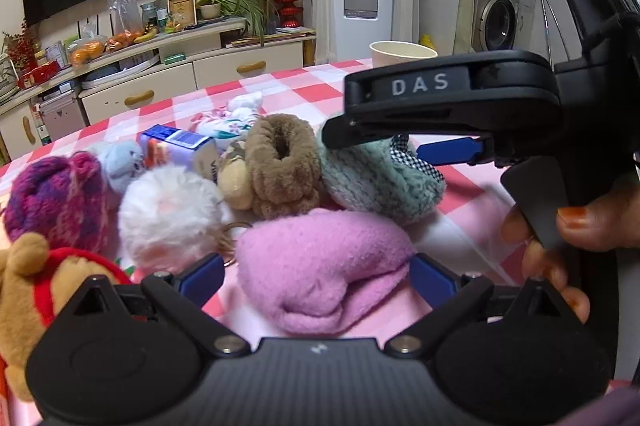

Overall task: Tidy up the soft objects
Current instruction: 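Grasp the teal knit ball with the right tool while the left tool grasps the pink sock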

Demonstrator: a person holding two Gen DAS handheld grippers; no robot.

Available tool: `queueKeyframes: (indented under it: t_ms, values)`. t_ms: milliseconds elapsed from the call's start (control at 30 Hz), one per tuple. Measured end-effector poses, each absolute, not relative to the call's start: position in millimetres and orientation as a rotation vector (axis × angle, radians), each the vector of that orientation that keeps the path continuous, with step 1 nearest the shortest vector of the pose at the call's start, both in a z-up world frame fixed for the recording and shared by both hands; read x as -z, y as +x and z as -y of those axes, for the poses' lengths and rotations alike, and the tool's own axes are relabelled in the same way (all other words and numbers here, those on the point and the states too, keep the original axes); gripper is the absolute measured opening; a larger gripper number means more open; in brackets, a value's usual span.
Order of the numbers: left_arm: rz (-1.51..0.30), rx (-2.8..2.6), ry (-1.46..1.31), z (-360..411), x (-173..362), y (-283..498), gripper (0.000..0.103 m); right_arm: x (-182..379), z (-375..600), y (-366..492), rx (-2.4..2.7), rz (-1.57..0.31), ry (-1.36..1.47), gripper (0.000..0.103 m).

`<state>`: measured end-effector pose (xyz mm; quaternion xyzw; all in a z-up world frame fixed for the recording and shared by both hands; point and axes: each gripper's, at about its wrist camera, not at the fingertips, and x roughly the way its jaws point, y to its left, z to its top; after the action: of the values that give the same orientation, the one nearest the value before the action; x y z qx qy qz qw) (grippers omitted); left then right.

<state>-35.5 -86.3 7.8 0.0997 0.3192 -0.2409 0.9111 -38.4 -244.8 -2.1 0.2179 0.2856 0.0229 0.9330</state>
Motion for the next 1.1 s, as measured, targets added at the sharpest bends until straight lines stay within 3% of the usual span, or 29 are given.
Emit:
queueKeyframes:
  t_ms: [233, 633, 833, 1100]
  values:
    - [-0.676, 0.530, 0.194, 85, -6, -25, 0.098, 3, 242, -31, -0.059, -0.624, 0.456, 0.103]
    - [-0.698, 0.628, 0.180, 71, -7, -17, 0.080, 1, 244, -36, -0.085, -0.613, 0.413, 0.103]
    - [-0.710, 0.628, 0.150, 63, -2, -21, 0.069, 4, 242, -44, -0.096, -0.603, 0.388, 0.094]
    - [-0.659, 0.680, 0.118, 51, 2, -22, 0.071, 10, 250, -49, -0.162, -0.575, 0.383, 0.092]
